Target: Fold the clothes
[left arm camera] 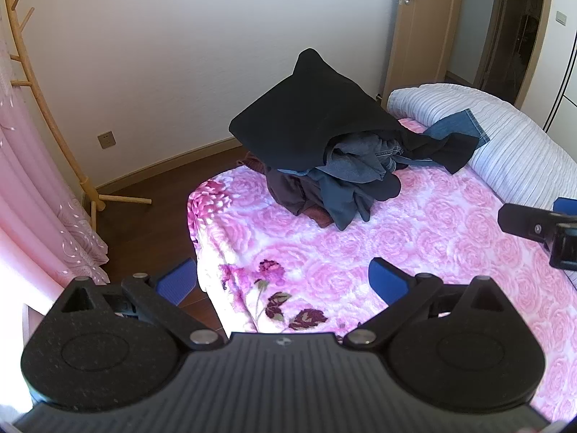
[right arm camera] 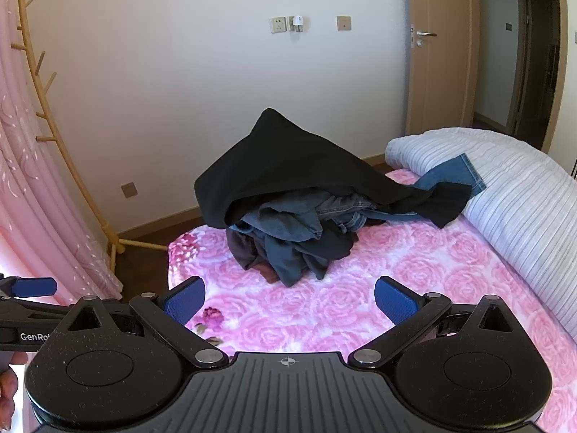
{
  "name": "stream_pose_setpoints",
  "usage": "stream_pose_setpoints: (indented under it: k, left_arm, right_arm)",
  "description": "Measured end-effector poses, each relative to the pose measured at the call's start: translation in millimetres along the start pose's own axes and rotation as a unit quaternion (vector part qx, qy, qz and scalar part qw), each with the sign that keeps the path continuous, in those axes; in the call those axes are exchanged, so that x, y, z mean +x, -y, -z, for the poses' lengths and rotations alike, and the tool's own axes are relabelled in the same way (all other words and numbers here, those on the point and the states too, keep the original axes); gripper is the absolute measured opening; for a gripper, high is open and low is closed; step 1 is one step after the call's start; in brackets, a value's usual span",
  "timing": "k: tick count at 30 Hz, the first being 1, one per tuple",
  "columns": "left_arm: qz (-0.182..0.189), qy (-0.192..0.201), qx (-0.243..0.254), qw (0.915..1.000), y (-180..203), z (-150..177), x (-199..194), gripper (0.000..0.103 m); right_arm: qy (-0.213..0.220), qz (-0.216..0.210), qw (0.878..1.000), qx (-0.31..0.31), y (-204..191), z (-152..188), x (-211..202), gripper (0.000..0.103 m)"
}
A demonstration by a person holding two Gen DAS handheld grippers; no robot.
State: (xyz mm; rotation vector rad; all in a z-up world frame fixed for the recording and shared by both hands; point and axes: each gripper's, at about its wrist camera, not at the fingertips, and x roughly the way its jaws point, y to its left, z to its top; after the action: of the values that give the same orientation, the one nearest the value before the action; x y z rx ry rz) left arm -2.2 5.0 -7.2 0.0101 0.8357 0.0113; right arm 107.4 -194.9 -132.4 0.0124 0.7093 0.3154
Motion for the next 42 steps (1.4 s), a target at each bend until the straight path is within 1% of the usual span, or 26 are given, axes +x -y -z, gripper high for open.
stream_pose_setpoints:
  k: [8,12,15,20,22,24,25,28,29,32,35,38,40,42]
  left_arm:
    - [-0.003,0.001,0.002,1.0000,-1,2,2,0.100]
    - [-0.006,0.009,0.011,0.9999,-3,1,2,0.100]
    - [-0.014,0.014,0.022,0.9996,-2,2,3,0.100]
    - [-0.016,0.036,0.043,0.9983,-3,7,-2,0.100]
    - [-0.015,0.055,0.061,0.9965,-2,9,-5,0.100]
    - [-0.018,0.073,0.091,0.9930,0,11,-5,0.100]
    - [-0.020,0.081,0.107,0.9907,2,12,-5,0.100]
    - [-0.015,0.111,0.153,0.9818,3,14,2,0.100]
    - [-0.013,0.118,0.167,0.9789,2,12,7,0.100]
    - [0.002,0.115,0.201,0.9729,-2,3,30,0.100]
    - [0.029,0.106,0.233,0.9663,-12,-18,67,0.100]
    - [0.054,0.104,0.253,0.9604,-29,-57,113,0.100]
    - [0.083,0.100,0.258,0.9573,-41,-88,149,0.100]
    - [0.121,0.085,0.265,0.9528,-51,-122,189,0.099]
  right_arm:
    - [0.013,-0.005,1.000,0.017,8,-2,0,0.102]
    - [0.034,-0.006,0.999,0.014,14,-5,-3,0.102]
    - [0.051,-0.005,0.999,0.010,19,-8,-6,0.102]
    - [0.056,-0.004,0.998,0.009,31,-7,-5,0.102]
    - [0.080,-0.009,0.997,0.007,35,-3,-8,0.103]
    - [0.104,-0.014,0.994,-0.008,36,2,-10,0.102]
    - [0.108,-0.016,0.994,-0.016,37,4,-10,0.103]
    - [0.078,-0.032,0.996,-0.016,39,3,-1,0.102]
    - [0.067,-0.036,0.997,-0.008,40,3,3,0.102]
    - [0.050,-0.043,0.998,0.020,44,-5,21,0.102]
    - [0.045,-0.038,0.998,0.029,43,-18,41,0.102]
    - [0.042,-0.041,0.998,0.028,42,-36,68,0.102]
    - [0.031,-0.043,0.998,0.034,43,-50,92,0.102]
    - [0.013,-0.049,0.998,0.047,43,-64,120,0.102]
